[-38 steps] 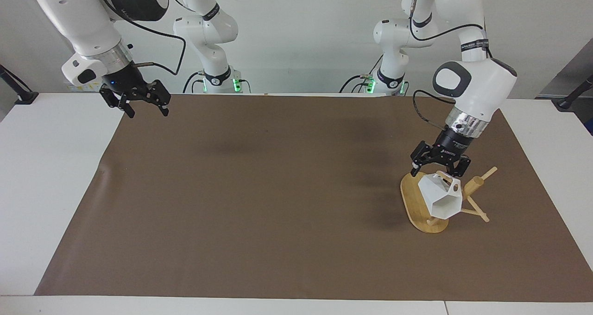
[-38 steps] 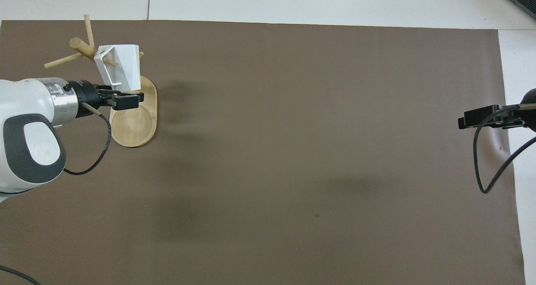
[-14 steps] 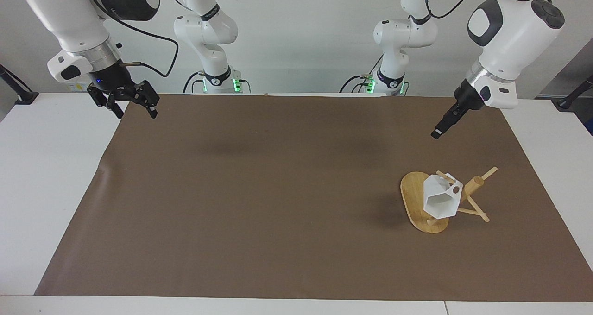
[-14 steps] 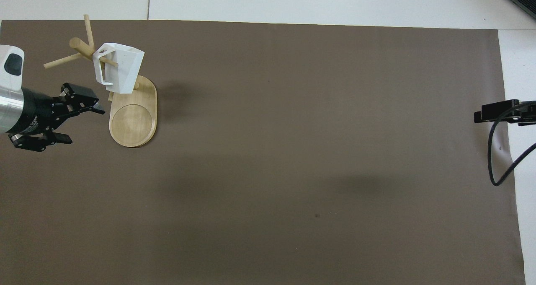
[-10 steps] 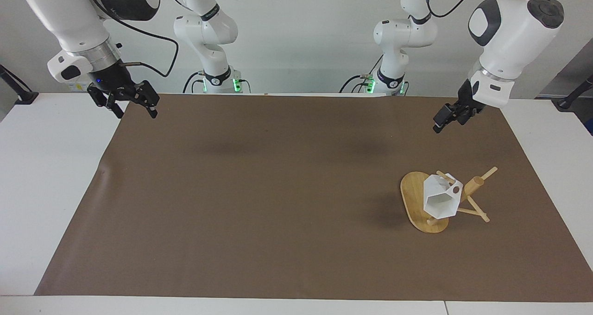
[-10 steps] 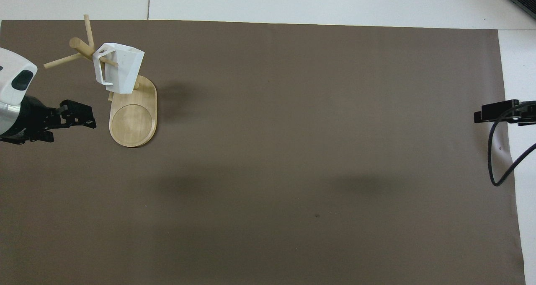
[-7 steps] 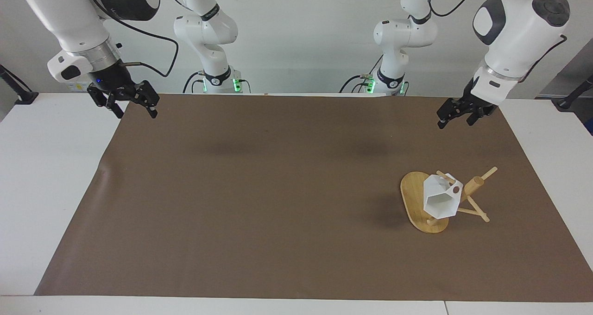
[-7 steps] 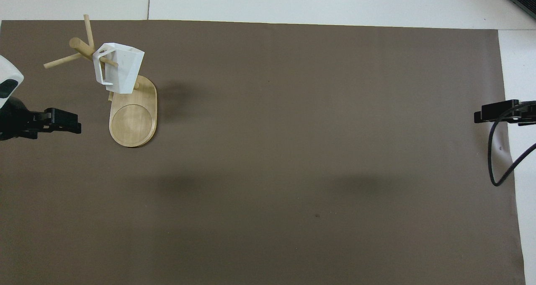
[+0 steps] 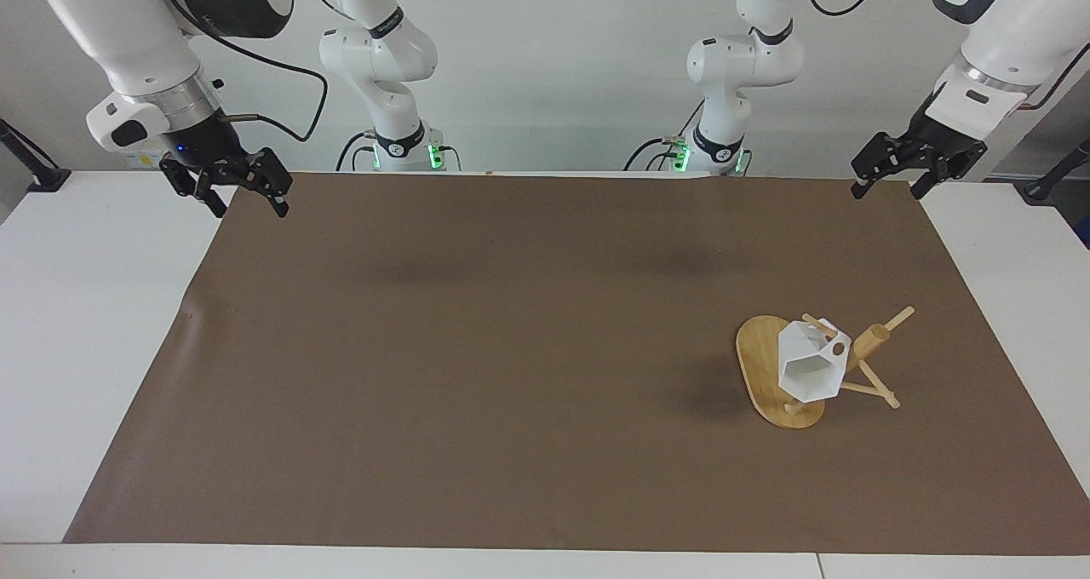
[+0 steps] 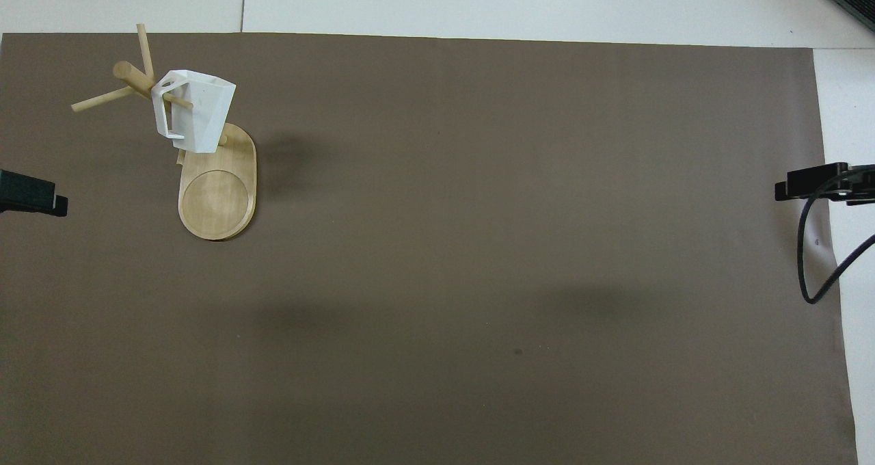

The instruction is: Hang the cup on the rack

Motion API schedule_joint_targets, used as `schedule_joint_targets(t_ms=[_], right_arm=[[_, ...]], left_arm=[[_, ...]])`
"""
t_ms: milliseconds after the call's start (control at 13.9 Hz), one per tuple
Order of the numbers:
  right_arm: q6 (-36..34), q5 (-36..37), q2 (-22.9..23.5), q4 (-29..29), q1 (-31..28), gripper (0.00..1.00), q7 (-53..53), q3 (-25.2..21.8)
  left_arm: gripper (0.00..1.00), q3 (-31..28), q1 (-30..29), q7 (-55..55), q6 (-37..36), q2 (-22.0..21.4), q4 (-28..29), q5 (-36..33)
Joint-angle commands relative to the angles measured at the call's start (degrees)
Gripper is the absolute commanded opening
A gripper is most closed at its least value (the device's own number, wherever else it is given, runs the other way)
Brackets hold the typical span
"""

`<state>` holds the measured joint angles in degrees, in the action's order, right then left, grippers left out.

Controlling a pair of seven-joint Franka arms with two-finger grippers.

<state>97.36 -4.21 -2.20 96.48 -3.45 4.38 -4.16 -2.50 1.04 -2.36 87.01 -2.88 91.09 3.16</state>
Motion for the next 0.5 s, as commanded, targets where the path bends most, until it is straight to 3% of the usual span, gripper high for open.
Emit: schedule_joint_targets(t_ms=[0, 433], right_arm=[[1.2, 1.4, -1.1, 1.5, -1.0, 1.0, 0.7, 0.6], [1.2, 1.4, -1.1, 1.5, -1.0, 1.0, 0.7, 0.6]], left_arm=[[1.0, 0.3, 0.2, -1.1, -2.5, 1.0, -2.9, -1.1], [1.0, 0.6, 0.4, -0.7, -4.6, -0.4, -2.3, -1.0]])
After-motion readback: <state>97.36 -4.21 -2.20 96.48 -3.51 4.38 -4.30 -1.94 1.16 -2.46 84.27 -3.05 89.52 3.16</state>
